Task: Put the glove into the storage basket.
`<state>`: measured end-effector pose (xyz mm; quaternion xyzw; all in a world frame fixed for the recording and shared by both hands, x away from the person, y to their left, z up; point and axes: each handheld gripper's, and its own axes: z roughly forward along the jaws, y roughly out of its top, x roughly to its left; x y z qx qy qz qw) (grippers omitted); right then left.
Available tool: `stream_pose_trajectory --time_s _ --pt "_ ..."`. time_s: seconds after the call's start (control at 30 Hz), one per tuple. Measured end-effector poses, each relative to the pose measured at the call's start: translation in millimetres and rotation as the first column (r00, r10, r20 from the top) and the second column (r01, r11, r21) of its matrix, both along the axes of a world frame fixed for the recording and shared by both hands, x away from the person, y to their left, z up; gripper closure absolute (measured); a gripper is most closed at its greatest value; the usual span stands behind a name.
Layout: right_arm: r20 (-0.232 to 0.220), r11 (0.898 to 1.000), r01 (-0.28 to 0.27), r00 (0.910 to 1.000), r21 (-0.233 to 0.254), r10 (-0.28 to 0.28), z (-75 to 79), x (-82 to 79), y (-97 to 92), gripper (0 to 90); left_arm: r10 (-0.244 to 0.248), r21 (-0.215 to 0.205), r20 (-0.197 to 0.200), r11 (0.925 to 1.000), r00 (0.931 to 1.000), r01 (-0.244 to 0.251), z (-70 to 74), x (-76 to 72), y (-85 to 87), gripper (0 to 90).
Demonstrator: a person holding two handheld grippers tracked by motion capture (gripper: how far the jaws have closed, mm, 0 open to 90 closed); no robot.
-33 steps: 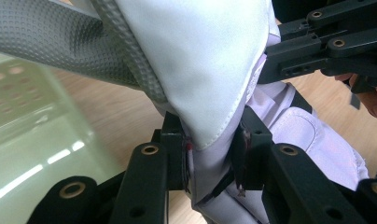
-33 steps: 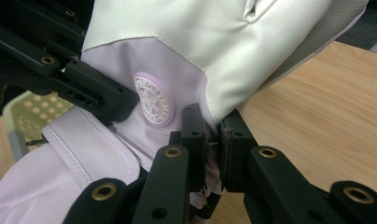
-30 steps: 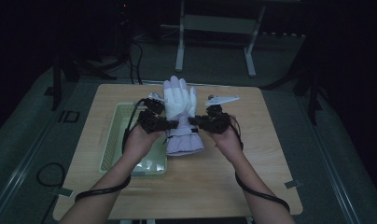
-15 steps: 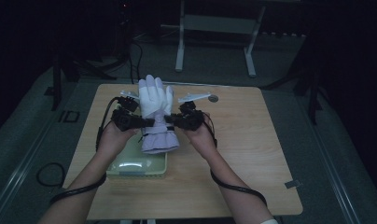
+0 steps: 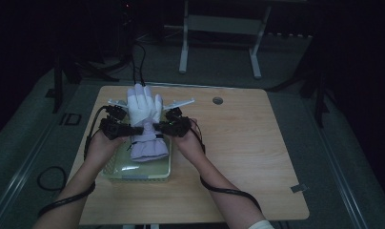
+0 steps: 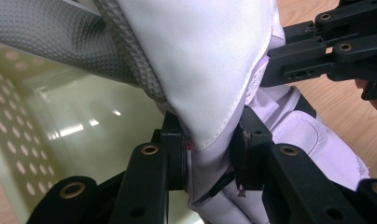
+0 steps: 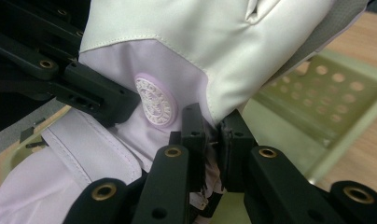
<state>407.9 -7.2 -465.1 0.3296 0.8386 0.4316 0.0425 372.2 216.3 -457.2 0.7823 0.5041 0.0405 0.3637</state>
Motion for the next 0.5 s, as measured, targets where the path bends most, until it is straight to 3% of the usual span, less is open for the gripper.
stream_pose_trajectory --time_s 0.27,0.5 --pt "-0.04 0.999 -0.002 0.9992 -0.039 0.001 -24.3 -5.1 7.3 82.3 0.005 -0.025 -0.048 0.9997 0.9988 -0.006 -26.0 -5.3 1.0 70.0" --pt "-0.064 0.997 -0.015 0.9979 -0.08 0.01 -36.0 -12.3 3.4 82.3 -0.014 -0.002 -0.087 0.9999 0.9961 0.014 -37.8 -9.9 -5.5 70.0"
